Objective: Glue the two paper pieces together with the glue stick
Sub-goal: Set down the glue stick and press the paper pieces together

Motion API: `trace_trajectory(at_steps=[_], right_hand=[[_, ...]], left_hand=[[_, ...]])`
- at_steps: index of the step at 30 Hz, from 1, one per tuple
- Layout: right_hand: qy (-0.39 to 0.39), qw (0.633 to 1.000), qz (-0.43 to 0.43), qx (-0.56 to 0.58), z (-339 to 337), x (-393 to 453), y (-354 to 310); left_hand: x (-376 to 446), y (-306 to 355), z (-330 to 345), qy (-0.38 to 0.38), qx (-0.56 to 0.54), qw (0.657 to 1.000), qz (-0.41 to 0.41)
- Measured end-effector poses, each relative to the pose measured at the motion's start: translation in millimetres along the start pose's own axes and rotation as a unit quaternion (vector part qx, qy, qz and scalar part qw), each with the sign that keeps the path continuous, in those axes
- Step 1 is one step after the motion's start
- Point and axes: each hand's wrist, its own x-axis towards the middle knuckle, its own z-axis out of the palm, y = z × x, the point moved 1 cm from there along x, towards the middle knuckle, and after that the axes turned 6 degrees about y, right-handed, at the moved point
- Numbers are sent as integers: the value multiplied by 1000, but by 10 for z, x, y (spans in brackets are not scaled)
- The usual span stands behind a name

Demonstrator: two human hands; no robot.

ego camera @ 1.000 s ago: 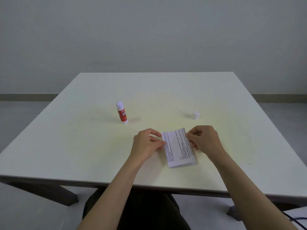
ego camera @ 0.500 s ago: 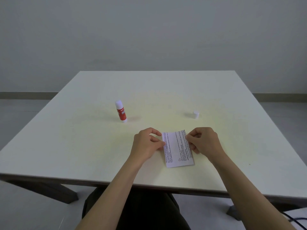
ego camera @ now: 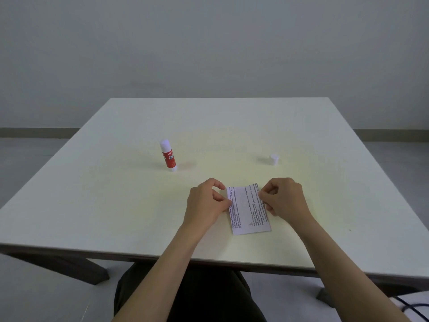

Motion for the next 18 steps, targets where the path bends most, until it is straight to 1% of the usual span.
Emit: trace_trajectory(at_steps=[4,8,10,12,15,16,18], right_hand=[[7,999,-23,-44,33,14,8],[18,995,-44,-84,70,36,3],[17,995,-45,-90,75,42,-3],[18,994,-47,-93,77,40,-9],[19,992,-55,-108,79,34,-23],[20,992,-58,-113,78,28,-28],[24,990,-63,-123,84,22,-33]], left_hand=[[-10,4,31,21,38,999,28],[-22,-6,52,30,49,997,54],[-27,-7,58,38,68,993,88],[-53,-9,56,34,95,985,141],[-109,-24,63,-14,142,962,233],[-126,-37,77,-44,169,952,251],[-142,-84,108,-104,220,934,260]])
